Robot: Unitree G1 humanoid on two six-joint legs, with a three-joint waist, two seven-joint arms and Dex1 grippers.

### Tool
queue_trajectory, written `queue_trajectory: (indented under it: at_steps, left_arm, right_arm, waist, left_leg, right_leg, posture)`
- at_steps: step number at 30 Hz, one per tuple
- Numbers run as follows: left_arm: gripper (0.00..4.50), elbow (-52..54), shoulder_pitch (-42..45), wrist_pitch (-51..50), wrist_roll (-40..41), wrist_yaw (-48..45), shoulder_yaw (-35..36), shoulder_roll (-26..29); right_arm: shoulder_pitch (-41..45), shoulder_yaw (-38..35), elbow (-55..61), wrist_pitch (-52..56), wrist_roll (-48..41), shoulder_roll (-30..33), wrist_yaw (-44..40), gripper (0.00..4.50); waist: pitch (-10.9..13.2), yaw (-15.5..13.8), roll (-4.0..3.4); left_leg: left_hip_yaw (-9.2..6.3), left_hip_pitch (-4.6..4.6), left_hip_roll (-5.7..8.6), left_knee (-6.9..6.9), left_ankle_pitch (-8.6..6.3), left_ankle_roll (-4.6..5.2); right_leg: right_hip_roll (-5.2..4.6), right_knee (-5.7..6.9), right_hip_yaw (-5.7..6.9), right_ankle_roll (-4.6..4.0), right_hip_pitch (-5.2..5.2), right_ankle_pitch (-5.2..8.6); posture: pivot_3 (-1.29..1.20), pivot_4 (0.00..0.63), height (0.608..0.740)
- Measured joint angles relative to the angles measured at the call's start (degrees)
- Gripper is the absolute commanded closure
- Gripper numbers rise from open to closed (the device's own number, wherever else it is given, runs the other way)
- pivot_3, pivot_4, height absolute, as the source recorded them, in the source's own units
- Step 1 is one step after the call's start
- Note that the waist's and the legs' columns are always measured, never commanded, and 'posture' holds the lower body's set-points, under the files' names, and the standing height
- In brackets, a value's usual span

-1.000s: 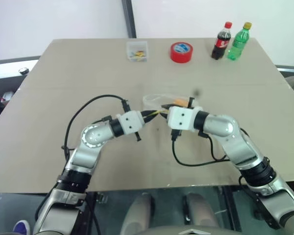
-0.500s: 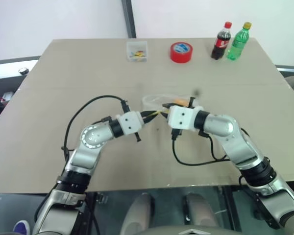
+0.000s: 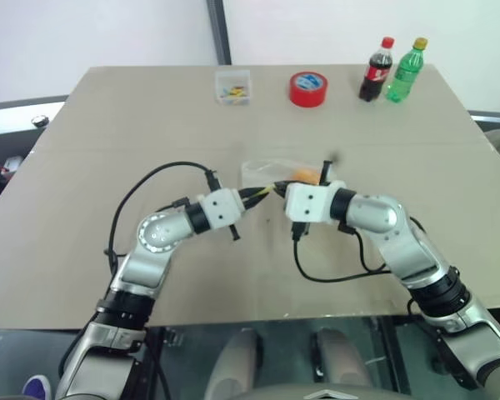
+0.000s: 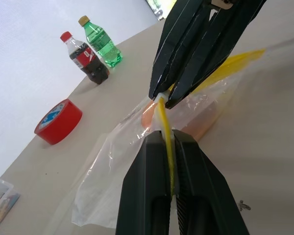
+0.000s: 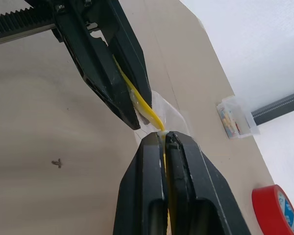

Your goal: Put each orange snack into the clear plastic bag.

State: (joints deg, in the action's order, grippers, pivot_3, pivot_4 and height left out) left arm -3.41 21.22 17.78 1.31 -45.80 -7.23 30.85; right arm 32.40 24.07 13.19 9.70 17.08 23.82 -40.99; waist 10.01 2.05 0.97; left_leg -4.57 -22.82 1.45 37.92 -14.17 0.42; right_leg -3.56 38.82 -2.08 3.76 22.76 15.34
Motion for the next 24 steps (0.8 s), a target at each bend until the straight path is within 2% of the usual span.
queue_trajectory:
  at_steps: [12, 24]
  left_arm:
    - [4.5, 0.01, -0.67, -0.3, 1.6, 1.9, 0.55, -1.04]
    - [4.5, -0.02, 1.21, -2.29, 5.11, 2.5, 3.38, -0.94]
  right_arm:
    - [-2.74, -1.32, 0.35, 1.65, 0.43, 1.4, 0.56, 4.46]
    - [-11.87, -13.04, 6.73, 11.82, -0.81, 8.02, 2.54, 4.46]
  waist:
    - [0.0, -0.13, 0.01]
    - [0.01, -0.13, 0.01]
  left_leg:
    - [-0.02, -0.01, 0.0, -0.01, 0.0, 0.0]
    - [-0.01, -0.02, 0.01, -0.05, 0.0, 0.0]
  right_leg:
    - [-0.01, -0.01, 0.01, 0.0, 0.0, 0.0]
    - [-0.03, -0.02, 0.01, 0.0, 0.0, 0.0]
  posture:
    - [0.0, 0.15, 0.74]
    - [0.0, 0.15, 0.74]
